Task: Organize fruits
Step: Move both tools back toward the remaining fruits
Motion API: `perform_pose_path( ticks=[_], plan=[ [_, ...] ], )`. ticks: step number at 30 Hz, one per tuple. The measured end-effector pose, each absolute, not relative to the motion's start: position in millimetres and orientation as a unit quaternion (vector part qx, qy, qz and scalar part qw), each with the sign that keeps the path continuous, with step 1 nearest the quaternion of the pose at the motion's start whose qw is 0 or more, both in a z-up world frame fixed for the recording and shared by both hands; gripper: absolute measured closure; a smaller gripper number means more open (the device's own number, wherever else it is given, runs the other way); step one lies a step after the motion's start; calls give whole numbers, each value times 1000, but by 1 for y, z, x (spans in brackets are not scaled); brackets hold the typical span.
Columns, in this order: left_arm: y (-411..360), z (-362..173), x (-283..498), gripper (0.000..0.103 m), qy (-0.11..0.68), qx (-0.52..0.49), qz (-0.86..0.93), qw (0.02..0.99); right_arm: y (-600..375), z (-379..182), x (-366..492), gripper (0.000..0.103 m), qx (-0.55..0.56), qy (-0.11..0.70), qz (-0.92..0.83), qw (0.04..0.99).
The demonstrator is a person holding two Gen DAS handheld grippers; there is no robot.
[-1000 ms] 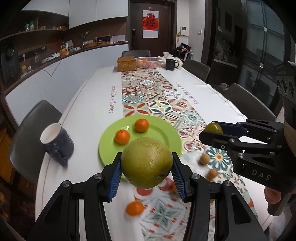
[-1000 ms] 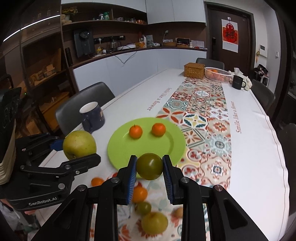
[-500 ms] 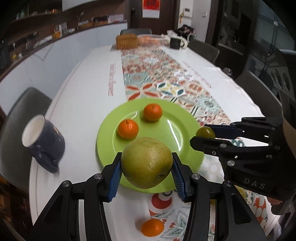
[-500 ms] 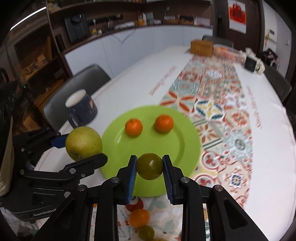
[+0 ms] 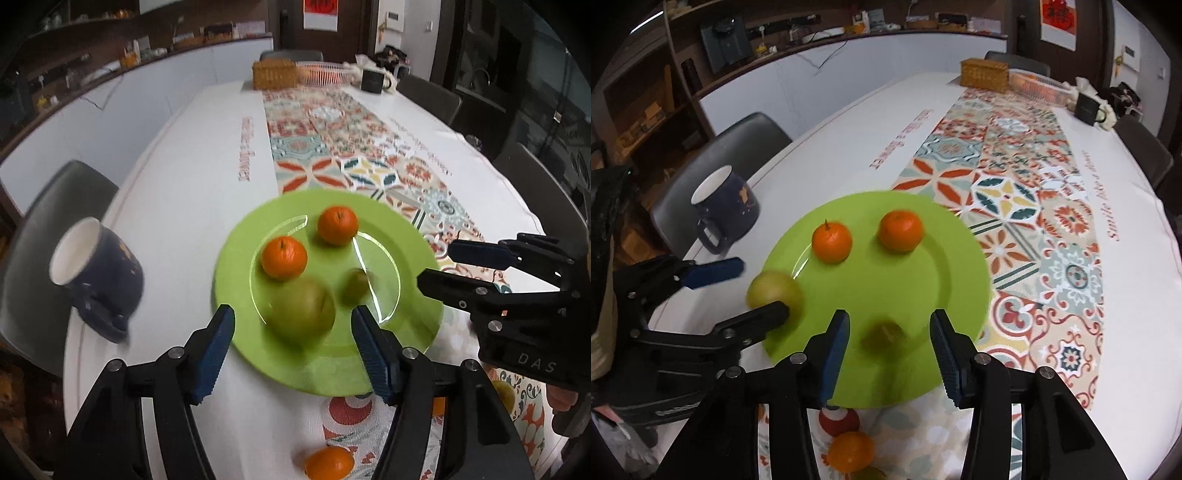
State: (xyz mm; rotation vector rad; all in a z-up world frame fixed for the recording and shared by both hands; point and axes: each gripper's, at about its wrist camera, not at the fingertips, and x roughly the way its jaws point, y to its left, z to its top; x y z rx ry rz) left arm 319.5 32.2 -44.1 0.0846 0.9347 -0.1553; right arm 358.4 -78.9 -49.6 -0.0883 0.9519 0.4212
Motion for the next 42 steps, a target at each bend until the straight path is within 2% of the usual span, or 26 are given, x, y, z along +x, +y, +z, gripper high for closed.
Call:
perform_pose_path(
  ticks=[4,7,13,16,22,28,42],
  plan=[
    [30,-25,297,36,422,50,-73,902,-87,-35,341,57,-49,432,192,880],
    [26,-14,281,34,404,55,-72,910,-93,-23,323,50,-54,409,188,891],
    [21,11,247,27,368,50,-73,926,-106,2,290,49,-50,369,184,910],
    [19,21,229,23,351,54,-66,932,-112,14,271,38,-52,346,173,921],
    [20,30,200,15,334,62,-53,939,-121,24,242,26,-38,328,143,933],
    [24,27,181,9,332,67,-32,940,-126,17,222,26,-27,341,123,932],
    [27,-27,160,8,411,61,-23,909,-129,-33,191,26,-43,407,106,906]
  ],
)
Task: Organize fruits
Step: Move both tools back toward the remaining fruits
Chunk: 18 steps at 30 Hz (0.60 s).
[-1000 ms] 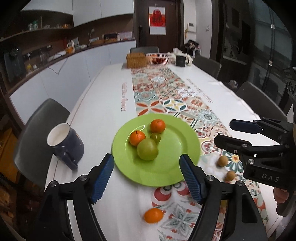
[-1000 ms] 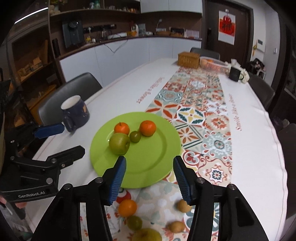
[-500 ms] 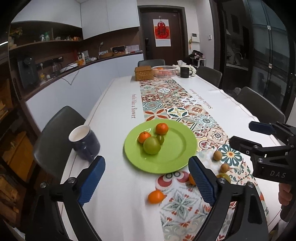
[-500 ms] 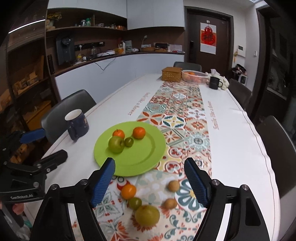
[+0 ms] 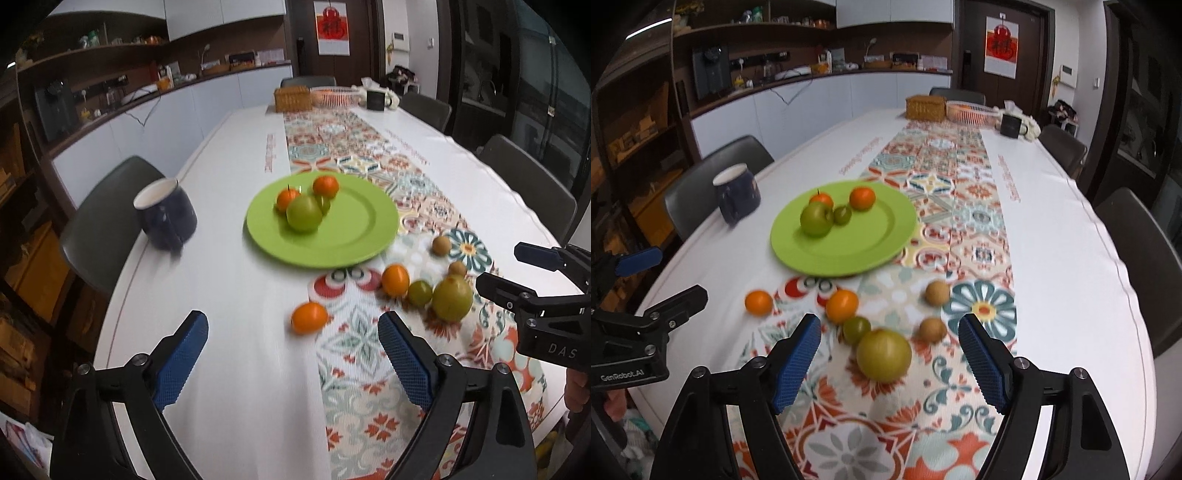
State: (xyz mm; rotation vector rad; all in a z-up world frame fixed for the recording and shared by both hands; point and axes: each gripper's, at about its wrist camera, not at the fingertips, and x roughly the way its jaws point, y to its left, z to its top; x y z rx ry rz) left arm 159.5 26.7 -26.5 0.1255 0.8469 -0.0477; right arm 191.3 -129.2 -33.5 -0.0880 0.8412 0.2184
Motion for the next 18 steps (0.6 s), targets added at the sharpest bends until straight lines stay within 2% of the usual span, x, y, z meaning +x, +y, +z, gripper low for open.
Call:
perform_pose_path(
  ticks=[9,18],
  plan=[
    [29,-67,163,8,457,88,-15,885,-126,-68,196,26,-56,460,94,881],
    [30,-86,181,9,468,91,-23,879,-125,-90,207,26,-61,487,87,867]
  ],
)
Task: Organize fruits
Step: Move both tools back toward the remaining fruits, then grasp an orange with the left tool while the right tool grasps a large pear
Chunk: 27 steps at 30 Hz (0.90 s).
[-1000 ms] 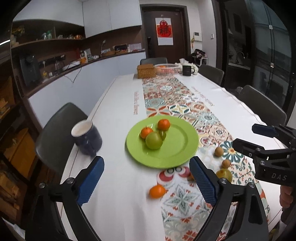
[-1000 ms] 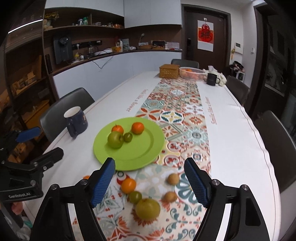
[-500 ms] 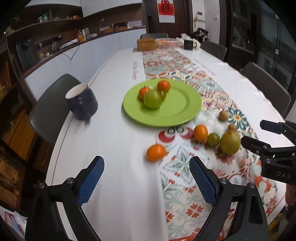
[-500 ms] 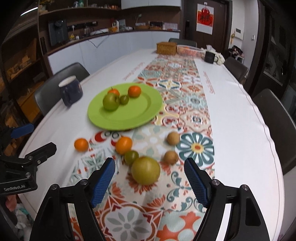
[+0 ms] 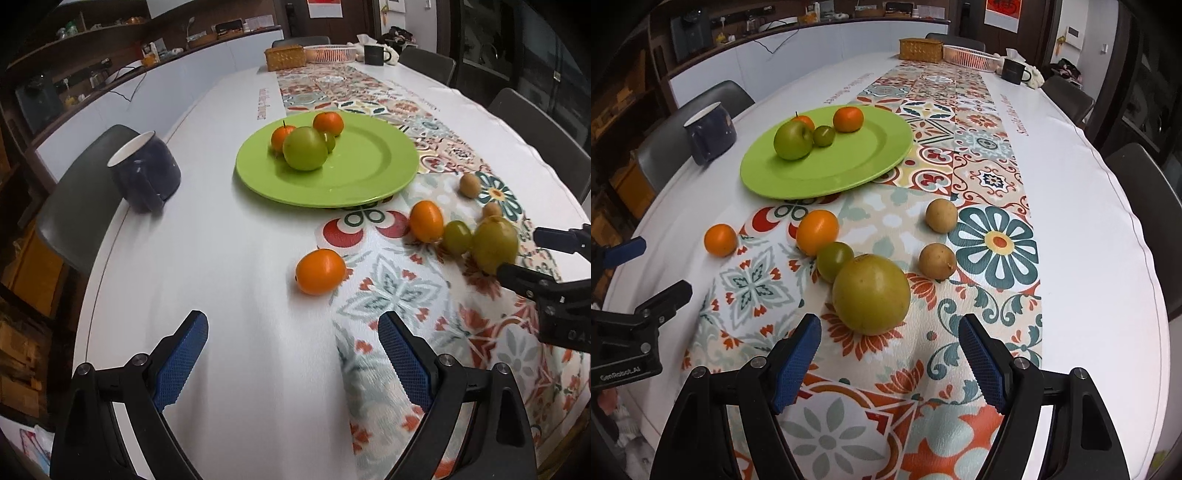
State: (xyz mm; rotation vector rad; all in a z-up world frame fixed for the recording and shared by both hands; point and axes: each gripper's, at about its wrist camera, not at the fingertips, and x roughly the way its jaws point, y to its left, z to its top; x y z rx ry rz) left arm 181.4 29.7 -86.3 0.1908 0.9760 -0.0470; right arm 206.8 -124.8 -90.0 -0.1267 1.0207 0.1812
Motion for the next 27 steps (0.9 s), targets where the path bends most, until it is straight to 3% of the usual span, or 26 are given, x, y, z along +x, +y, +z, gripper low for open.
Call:
perform_pose_path(
  ticks=[7,16,18,23,27],
  plan=[
    [30,-93,205,13,466,86,-41,879,-117,-97,215,26,-72,497,90,860],
    [30,-108,225,35,491,57,-59,868,-113,-103,227,30,-70,503,93,856],
    [29,-110,227,46,493,50,-65,866,-111,-105,228,31,-72,505,92,855],
    [27,-114,229,64,499,40,-77,862,-112,-109,229,42,-67,511,99,852],
    [24,-114,230,67,496,43,-79,863,-112,-111,229,52,-59,514,110,849]
  ],
)
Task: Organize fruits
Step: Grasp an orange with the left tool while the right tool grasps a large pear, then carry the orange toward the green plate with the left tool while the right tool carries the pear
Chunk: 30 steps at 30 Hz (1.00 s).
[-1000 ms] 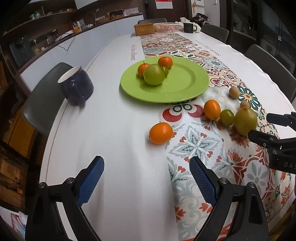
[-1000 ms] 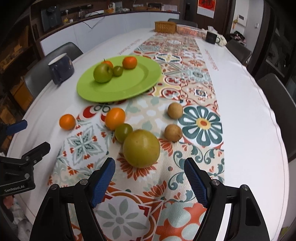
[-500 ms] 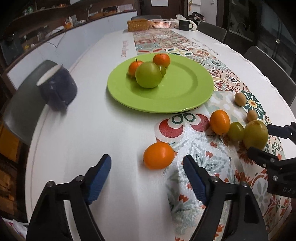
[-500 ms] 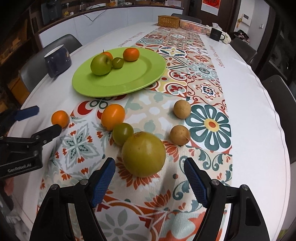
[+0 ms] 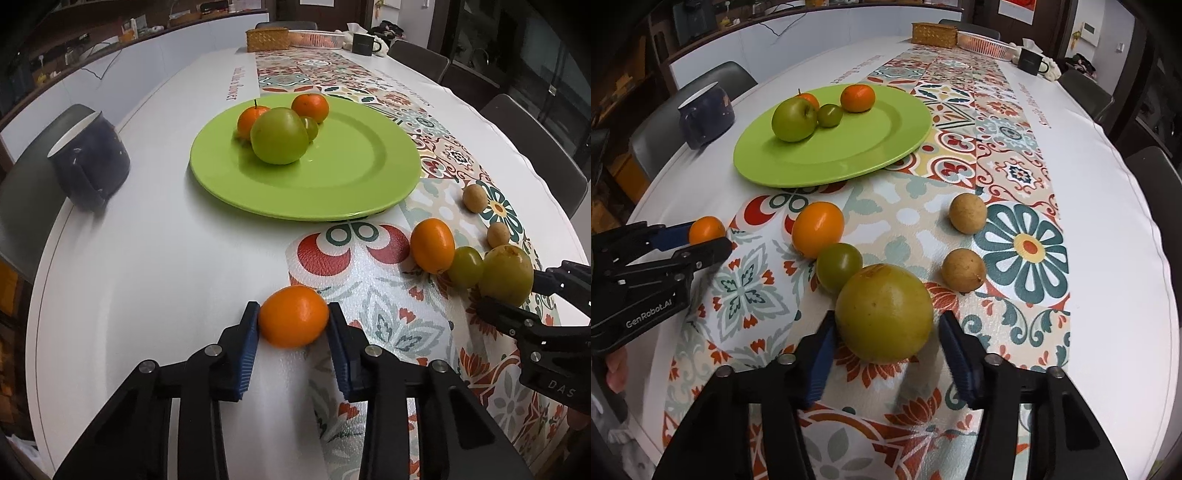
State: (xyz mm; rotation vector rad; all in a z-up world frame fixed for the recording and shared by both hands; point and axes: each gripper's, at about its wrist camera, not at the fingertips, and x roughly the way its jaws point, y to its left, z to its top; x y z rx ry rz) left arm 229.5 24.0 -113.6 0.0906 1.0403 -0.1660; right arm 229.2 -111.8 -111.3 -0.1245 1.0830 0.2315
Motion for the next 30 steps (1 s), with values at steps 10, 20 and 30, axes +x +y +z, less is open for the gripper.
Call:
perform_pose_path(
  ticks=[10,20,30],
  plan=[
    [22,-107,221,68,493,44,-76,865,-114,-111,225,55,-54,509,113,852],
    [15,-85,198,68,472,49,-65,878,-122,-99,214,55,-53,492,128,860],
    [5,-52,176,68,440,57,-69,894,-129,-65,200,55,-31,454,153,877]
  ],
)
